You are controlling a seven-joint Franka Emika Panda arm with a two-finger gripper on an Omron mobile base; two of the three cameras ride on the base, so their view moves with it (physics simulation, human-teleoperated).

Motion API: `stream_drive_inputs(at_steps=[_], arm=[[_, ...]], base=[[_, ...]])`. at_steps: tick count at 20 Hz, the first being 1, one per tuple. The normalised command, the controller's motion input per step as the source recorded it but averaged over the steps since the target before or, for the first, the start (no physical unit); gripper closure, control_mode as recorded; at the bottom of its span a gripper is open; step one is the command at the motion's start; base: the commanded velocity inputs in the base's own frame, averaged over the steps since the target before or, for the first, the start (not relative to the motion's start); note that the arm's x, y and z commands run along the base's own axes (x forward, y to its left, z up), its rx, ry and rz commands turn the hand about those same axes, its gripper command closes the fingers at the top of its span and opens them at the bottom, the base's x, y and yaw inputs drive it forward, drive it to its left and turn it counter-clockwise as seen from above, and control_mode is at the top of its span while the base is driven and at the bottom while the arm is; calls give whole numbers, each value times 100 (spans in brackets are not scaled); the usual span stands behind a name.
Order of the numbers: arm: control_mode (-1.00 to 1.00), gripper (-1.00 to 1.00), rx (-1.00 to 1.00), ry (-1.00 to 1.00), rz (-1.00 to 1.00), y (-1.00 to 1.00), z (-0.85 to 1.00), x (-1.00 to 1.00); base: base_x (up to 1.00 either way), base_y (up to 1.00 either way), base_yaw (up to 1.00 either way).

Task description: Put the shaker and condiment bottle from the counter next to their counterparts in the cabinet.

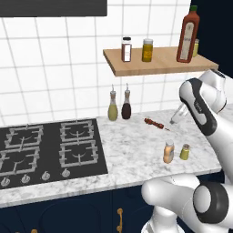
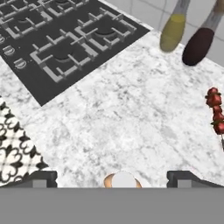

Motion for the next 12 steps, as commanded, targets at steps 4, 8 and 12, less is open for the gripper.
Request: stream_drive_inputs(at_steps=[4, 8, 12], arm=[[-100, -100, 1, -1, 22, -10, -23, 0], [-100, -100, 0, 0, 19, -4, -28, 0], [-100, -100, 0, 0, 21, -7, -34, 0]], base=[[0, 0, 0], [0, 0, 0], [0, 0, 0]])
